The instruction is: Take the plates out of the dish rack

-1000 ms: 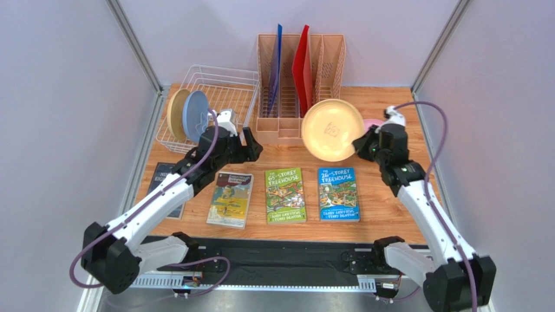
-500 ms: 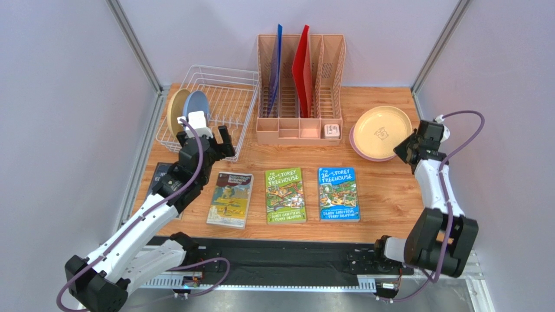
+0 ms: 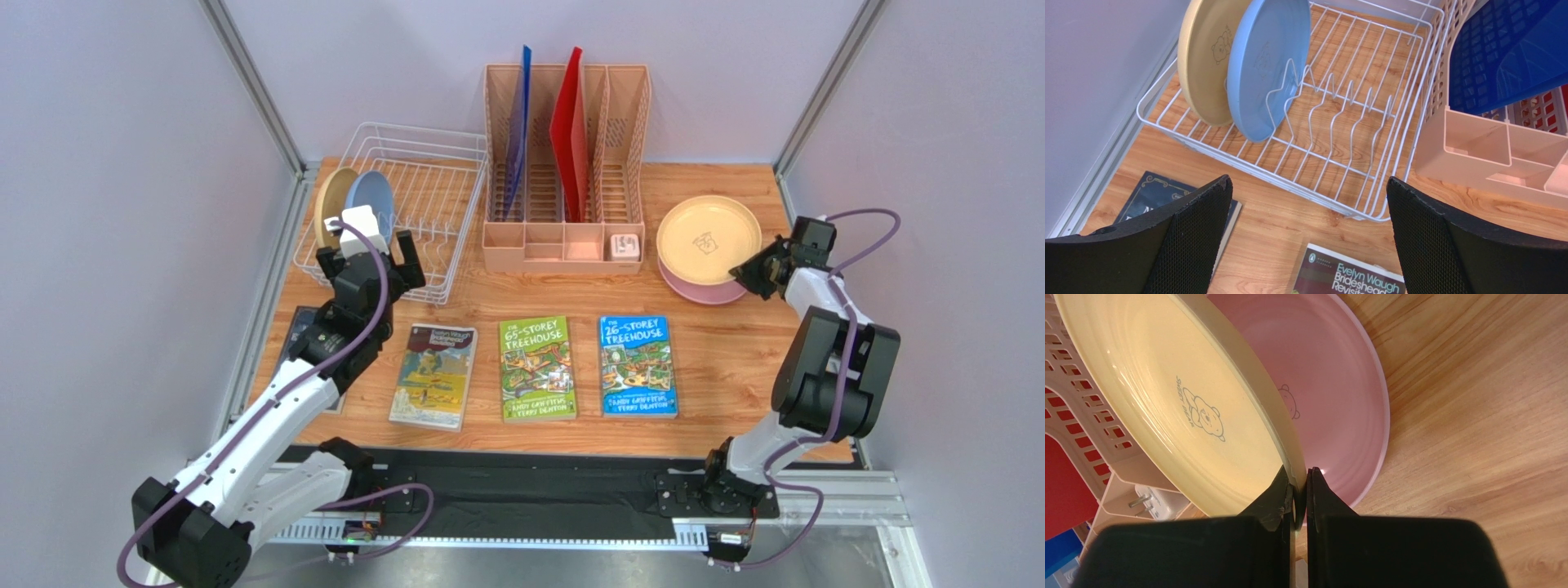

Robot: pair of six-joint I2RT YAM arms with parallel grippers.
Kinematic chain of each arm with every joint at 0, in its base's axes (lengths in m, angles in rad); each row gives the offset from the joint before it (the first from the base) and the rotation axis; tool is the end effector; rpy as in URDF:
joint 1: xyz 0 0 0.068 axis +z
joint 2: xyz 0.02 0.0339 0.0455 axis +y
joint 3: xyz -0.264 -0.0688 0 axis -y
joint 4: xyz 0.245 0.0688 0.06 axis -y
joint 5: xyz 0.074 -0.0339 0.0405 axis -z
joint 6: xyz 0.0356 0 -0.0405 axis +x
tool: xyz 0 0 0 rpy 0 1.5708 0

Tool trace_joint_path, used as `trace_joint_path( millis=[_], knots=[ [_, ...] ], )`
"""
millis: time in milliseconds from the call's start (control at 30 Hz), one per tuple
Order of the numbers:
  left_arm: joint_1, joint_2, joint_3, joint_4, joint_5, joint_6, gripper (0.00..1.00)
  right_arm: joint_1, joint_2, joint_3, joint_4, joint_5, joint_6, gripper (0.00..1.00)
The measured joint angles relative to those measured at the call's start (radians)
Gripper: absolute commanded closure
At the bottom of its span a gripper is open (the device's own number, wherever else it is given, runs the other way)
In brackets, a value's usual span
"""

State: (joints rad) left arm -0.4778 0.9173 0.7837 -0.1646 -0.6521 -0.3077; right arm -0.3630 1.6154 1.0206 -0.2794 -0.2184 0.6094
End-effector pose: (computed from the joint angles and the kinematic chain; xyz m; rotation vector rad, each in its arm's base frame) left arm 0.1947 -0.0765 0.3199 -0.2874 1.7838 0.0519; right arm 0.3188 -0.1128 0.2062 1.0590 2.2124 0.3760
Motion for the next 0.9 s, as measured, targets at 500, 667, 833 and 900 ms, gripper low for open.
trace_joint_path(
  millis=[500, 667, 833, 900],
  knots=[
    [0.061, 0.028, -0.013, 0.022, 0.012, 0.001, 0.0, -0.003, 0.083, 0.044, 0.008, -0.008, 0.024, 0.61],
    [0.099, 0.068, -0.012, 0.028, 0.027, 0.001, 0.0, -0.004, 0.084, 0.069, 0.002, -0.008, 0.018, 0.58],
    [0.123, 0.09, -0.012, 0.029, 0.053, 0.001, 0.0, -0.004, 0.084, 0.08, -0.032, 0.017, 0.008, 0.57],
    [0.127, 0.092, -0.012, 0.029, 0.059, 0.001, 0.0, -0.004, 0.08, 0.08, -0.06, 0.039, 0.002, 0.57]
  ],
)
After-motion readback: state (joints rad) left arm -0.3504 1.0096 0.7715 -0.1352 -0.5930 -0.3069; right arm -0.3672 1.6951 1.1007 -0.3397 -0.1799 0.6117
